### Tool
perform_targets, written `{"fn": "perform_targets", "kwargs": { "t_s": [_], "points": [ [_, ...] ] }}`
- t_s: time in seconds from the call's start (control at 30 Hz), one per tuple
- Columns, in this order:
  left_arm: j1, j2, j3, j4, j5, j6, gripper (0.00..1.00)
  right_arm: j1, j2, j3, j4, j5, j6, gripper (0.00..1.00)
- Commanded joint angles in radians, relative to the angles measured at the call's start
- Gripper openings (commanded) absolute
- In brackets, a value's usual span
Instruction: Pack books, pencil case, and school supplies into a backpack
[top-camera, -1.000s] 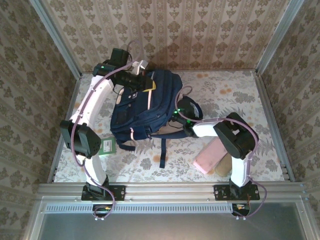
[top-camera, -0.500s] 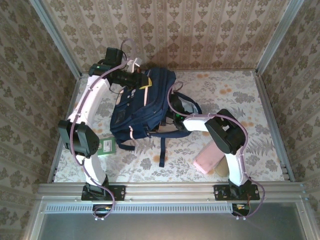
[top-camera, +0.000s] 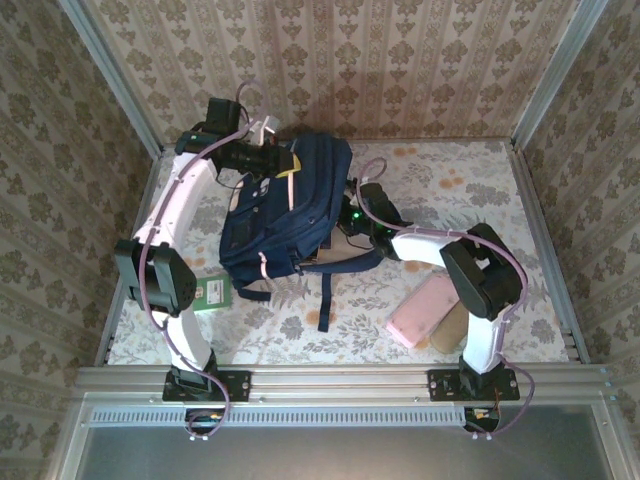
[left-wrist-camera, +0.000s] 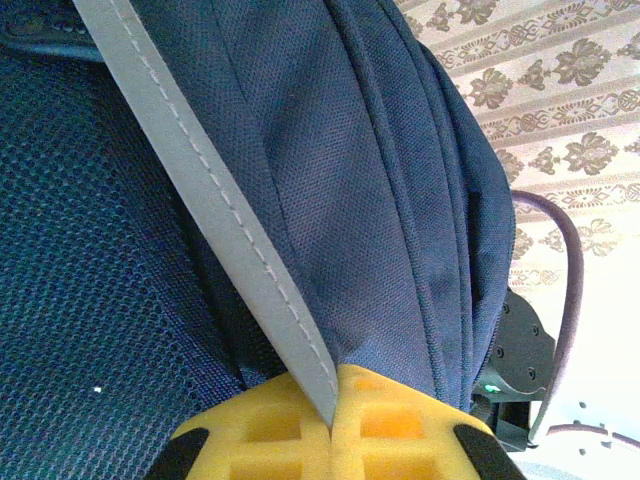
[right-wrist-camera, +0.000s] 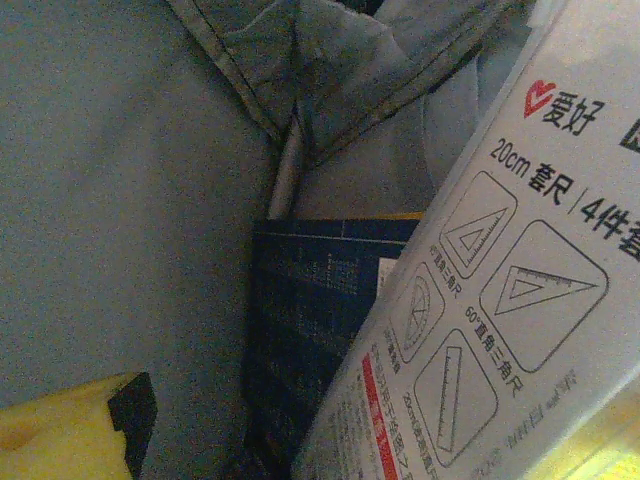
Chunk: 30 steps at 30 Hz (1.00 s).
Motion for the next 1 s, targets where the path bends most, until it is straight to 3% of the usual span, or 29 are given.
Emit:
{"fn": "perform_targets", "kwargs": {
  "t_s": [0.0, 0.1, 0.3, 0.37, 0.43, 0.63, 0.67, 0.77, 0.83, 0.97],
  "points": [
    [0.024, -0.082, -0.001, 0.068, 0.01, -0.002, 0.0, -0.011, -0.05, -0.008, -0.075, -0.004, -0.057, 0.88],
    [0.025, -0.088, -0.012, 0.073, 0.009, -0.003, 0.0, -0.024, -0.05, -0.034, -0.039, -0.005, -0.039, 0.74],
    [0.026, -0.094, -0.026, 0.082, 0.009, -0.008, 0.0, 0.008, 0.023, 0.015, 0.01, -0.044, 0.023, 0.17],
    [0.027, -0.096, -0.023, 0.082, 0.011, -0.008, 0.0, 0.028, 0.045, 0.053, -0.003, -0.04, 0.023, 0.07],
    [0.028, -0.096, -0.023, 0.08, 0.012, -0.008, 0.0, 0.049, 0.07, 0.097, -0.014, -0.038, 0.028, 0.05],
    [0.039, -0.098, -0.022, 0.085, 0.012, -0.012, 0.0, 0.126, 0.2, 0.278, -0.083, -0.052, 0.031, 0.06],
    [0.04, -0.098, -0.023, 0.088, 0.013, -0.013, 0.0, 0.135, 0.222, 0.305, -0.112, -0.05, 0.02, 0.11],
    [0.048, -0.099, -0.031, 0.098, 0.012, -0.021, 0.0, 0.125, 0.236, 0.339, -0.199, -0.027, -0.011, 0.59],
    [0.054, -0.1, -0.036, 0.105, 0.014, -0.027, 0.0, 0.103, 0.211, 0.308, -0.19, -0.04, -0.025, 0.71],
    [0.068, -0.103, -0.039, 0.119, 0.02, -0.035, 0.0, 0.068, 0.114, 0.237, -0.191, -0.07, -0.082, 0.82]
  ]
}}
